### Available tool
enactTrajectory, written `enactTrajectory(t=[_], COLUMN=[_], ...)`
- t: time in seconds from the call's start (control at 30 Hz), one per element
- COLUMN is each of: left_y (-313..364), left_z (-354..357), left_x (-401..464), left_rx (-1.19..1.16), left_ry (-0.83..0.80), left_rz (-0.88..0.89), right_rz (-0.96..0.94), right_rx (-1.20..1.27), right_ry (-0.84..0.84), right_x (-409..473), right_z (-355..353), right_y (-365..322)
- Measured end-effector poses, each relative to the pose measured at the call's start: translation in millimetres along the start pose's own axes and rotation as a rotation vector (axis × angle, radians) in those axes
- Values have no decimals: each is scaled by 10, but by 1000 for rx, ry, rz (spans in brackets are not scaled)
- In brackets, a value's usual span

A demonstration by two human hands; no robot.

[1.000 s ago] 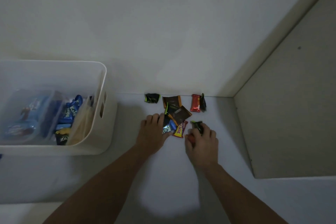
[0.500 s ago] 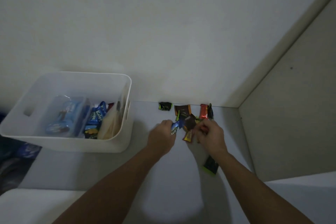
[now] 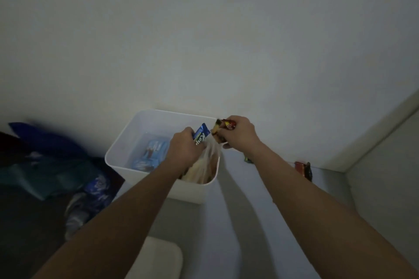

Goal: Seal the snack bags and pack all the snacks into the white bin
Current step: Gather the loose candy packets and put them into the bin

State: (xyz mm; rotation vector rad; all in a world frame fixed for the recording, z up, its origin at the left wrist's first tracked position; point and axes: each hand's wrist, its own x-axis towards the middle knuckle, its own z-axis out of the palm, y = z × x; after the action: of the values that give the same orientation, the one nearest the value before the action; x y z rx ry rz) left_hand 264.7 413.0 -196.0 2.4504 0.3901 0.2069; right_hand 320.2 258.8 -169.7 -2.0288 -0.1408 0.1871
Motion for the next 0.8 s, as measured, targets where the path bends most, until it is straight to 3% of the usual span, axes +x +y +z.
enactTrajectory(t=[0.27,0.47,0.57,0.67,0.8], left_y=[-526,-376,-98,258,586], left_z=[-201,-117,75,363,951], left_x=[87,37,-31,-182,-437], left_rx=[-21,-100,-170,-201,-183], left_ry=[-119,-28,34,83,18], left_rz=[-193,-155,-59,165,428], right_rz=[75,70,112,180,287], right_rx=[6,27,22,-54,-202], right_ry=[-149,-13,76,133,203], right_x=[177,190,63,-188,-638], right_z=[573,279,-69,-456,-909], right_y=[-206,102,437,848,1491])
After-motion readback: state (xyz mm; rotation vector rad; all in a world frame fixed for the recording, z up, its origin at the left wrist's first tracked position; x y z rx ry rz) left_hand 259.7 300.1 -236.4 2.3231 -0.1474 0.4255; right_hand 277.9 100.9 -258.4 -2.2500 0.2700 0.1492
